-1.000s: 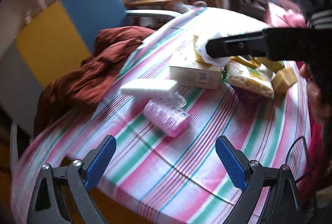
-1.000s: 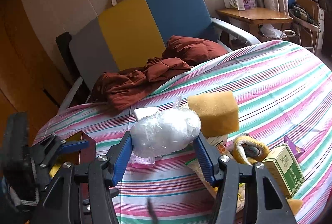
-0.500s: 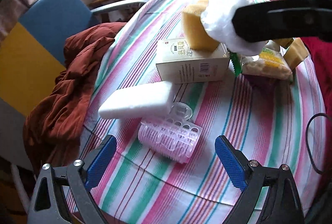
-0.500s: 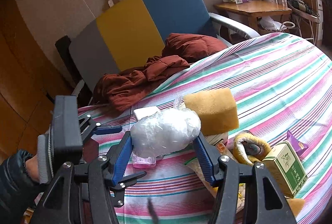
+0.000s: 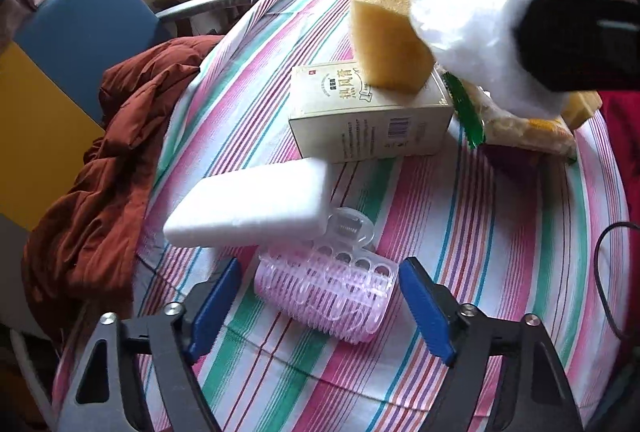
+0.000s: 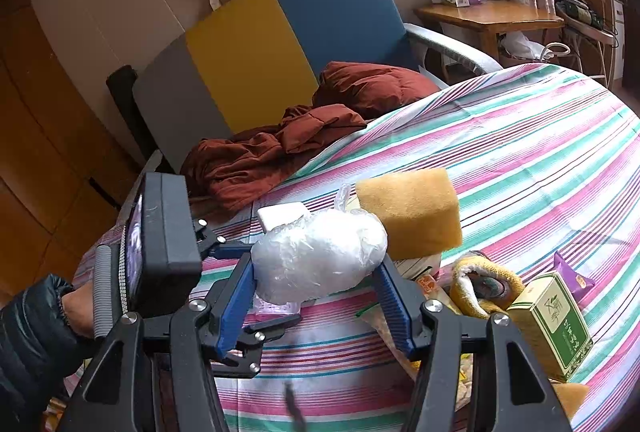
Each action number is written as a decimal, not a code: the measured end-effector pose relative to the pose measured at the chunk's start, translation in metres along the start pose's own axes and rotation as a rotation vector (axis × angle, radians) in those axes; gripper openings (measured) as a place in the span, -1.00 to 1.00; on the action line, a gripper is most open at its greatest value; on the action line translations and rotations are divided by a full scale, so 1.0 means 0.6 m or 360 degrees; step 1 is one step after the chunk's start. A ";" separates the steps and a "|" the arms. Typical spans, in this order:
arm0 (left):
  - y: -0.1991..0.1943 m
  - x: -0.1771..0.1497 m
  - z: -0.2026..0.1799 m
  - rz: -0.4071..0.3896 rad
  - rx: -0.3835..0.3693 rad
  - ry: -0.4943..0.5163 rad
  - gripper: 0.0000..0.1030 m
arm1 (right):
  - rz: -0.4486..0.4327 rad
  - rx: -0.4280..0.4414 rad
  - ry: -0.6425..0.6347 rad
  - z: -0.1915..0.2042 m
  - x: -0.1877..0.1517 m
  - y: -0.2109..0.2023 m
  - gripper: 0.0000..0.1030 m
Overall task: Organize objects
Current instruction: 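Grasp the pink hair-roller clip with the left gripper while the right holds the bundle, then place the pink clip and the wrapped bundle into the gold tray, then grasp the yellow sponge with the right gripper, then grasp the white sponge block with the left gripper while the right holds the yellow sponge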
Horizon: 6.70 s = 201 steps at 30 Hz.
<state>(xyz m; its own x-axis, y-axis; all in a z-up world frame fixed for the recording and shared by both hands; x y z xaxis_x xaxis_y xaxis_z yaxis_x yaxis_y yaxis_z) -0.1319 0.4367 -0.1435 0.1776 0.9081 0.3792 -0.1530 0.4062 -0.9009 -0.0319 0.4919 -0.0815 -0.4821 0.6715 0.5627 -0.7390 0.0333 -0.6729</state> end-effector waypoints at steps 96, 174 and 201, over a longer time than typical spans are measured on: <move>-0.444 -0.571 -0.076 -0.0471 0.0958 -0.1969 0.74 | 0.0466 0.0419 -0.0860 0.361 -0.347 -0.008 0.42; -0.274 -0.249 -0.115 -0.0330 0.0459 -0.1273 0.87 | 0.0040 -0.0441 -0.0091 -0.053 0.071 0.053 0.66; -0.083 -0.058 0.088 -0.0180 0.0138 -0.1691 0.87 | -0.0250 -0.0068 0.0042 -0.066 0.114 -0.027 0.15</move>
<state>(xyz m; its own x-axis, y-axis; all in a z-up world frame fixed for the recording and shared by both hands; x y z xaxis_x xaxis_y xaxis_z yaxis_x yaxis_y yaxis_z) -0.1820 0.3904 -0.1009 -0.7358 0.4711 0.4865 -0.2647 0.4611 -0.8469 -0.0345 0.5665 -0.0510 -0.3491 0.6746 0.6504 -0.7834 0.1708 -0.5976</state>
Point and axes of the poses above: each gripper's, at about its wrist camera, not at the fingertips, and y roughly the way its jaws point, z to its left, x to its top, the point moved 5 cm from there along y, roughly the way its jaws point, and after that the axes turned 9 degrees about y, right-handed, at the moved point
